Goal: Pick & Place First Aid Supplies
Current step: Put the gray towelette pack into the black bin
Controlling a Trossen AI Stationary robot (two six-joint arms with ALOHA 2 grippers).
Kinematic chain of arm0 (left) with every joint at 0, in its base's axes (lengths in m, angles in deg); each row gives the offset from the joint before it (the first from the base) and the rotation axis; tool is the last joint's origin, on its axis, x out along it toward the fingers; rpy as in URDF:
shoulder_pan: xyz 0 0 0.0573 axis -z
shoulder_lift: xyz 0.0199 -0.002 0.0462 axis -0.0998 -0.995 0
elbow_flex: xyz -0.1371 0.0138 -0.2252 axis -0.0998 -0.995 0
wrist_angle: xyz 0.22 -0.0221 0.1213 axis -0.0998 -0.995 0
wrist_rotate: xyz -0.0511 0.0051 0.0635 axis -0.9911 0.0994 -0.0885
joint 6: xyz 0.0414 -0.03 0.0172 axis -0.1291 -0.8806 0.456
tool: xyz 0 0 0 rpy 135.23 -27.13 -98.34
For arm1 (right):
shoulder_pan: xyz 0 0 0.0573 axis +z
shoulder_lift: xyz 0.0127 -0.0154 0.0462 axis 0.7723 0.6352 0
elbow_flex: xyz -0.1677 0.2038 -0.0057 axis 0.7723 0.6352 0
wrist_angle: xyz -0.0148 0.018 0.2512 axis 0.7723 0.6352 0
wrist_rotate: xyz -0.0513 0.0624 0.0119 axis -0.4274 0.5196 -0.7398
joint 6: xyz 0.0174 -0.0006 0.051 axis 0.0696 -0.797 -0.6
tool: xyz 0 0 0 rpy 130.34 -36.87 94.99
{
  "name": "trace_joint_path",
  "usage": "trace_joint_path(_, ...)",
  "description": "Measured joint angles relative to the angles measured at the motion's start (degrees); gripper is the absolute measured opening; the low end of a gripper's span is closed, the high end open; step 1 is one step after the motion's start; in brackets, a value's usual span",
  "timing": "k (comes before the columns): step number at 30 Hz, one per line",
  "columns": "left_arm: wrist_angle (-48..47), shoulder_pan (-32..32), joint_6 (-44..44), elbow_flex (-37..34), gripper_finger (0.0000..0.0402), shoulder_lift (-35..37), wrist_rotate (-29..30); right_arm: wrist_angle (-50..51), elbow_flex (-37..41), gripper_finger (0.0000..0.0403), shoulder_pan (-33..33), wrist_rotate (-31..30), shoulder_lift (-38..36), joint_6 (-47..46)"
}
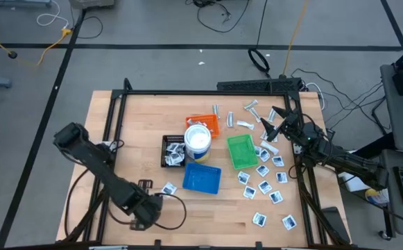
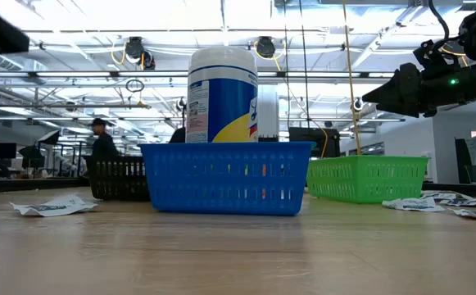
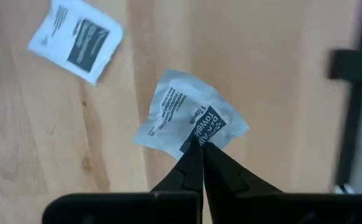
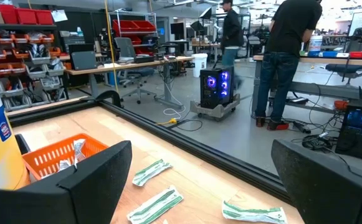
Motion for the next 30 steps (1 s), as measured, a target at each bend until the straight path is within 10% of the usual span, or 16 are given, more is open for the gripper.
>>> trace_joint_path(16,-3.75,2.6,11.21,-4.44,0.0001,12.73,1.68,0.0,0.01,0.038,0.0,-0.02,0.0,0.01)
trace_joint_path(30,-3.69,-25.48,36.99,-9.6,0.0,17.97,3.4,0.0,0.0,0.038,0.0,-0.01,0.0,0.01)
